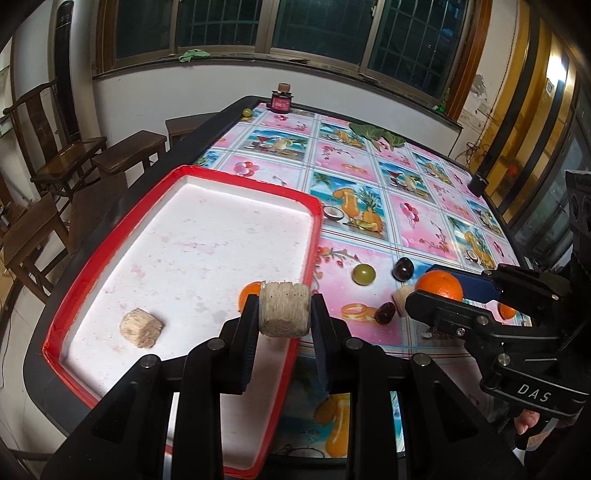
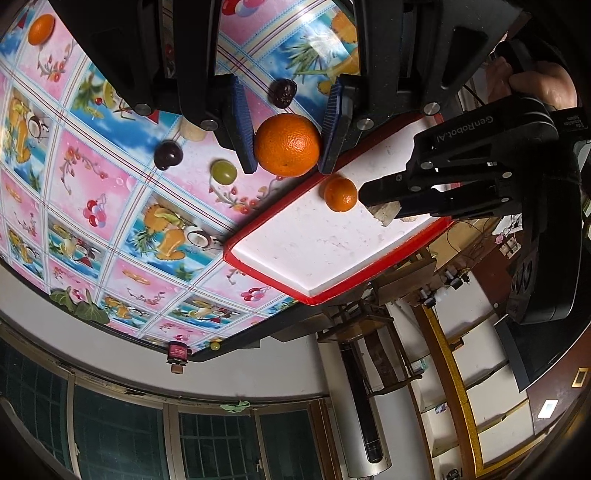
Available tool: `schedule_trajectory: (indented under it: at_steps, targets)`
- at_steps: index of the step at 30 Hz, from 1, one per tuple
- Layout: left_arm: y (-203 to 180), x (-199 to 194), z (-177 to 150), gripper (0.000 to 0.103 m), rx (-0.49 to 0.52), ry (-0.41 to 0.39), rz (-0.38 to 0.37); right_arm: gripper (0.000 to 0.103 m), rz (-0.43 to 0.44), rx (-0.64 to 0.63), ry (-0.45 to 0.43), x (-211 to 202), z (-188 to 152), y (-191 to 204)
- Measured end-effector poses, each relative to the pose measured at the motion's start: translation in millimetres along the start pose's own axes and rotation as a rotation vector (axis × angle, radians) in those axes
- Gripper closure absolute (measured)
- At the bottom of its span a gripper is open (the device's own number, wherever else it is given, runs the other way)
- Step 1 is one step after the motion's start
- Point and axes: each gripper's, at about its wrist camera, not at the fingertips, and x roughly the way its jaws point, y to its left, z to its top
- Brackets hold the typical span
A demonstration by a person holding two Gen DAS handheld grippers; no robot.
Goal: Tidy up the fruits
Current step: 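Carry the cube and orange into the red-rimmed tray with both tools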
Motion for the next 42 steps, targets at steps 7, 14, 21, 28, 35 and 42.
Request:
schedule_trajectory:
  at_steps: [7, 14, 21, 28, 35, 42]
  targets:
    - [12.5, 0.2, -0.3, 0.079, -0.022, -0.002, 0.012, 0.069, 0.011, -0.007, 0.001, 4.7, 5.5, 4.1]
    - [27.7, -0.8, -3.6, 0.079, -0.05, 0.0, 0.024, 0.069, 0.036, -0.016, -0.01, 10.2, 14.5, 6.1]
    - [42.9, 3.3, -7.9, 0.079, -0.084, 0.01, 0.043, 0.069, 0.06, -0.002, -0.01, 23.8, 27.0, 4.7]
    - [52.7, 14.5, -13.7, 0.079, -0.101, 0.037, 0.045, 0.069, 0.106, -0.008, 0.017, 54.1, 42.6, 10.7]
    - [59.4, 24.7, -19.1, 0.078, -0.113, 0.065, 0.048, 0.069, 0.098, -0.014, 0.046, 86.3, 55.4, 12.5]
    - [62.8, 33.2, -19.4, 0.078, -0.116, 0.082, 0.059, 0.069, 0.094, -0.009, 0.064, 112.1, 61.8, 9.1]
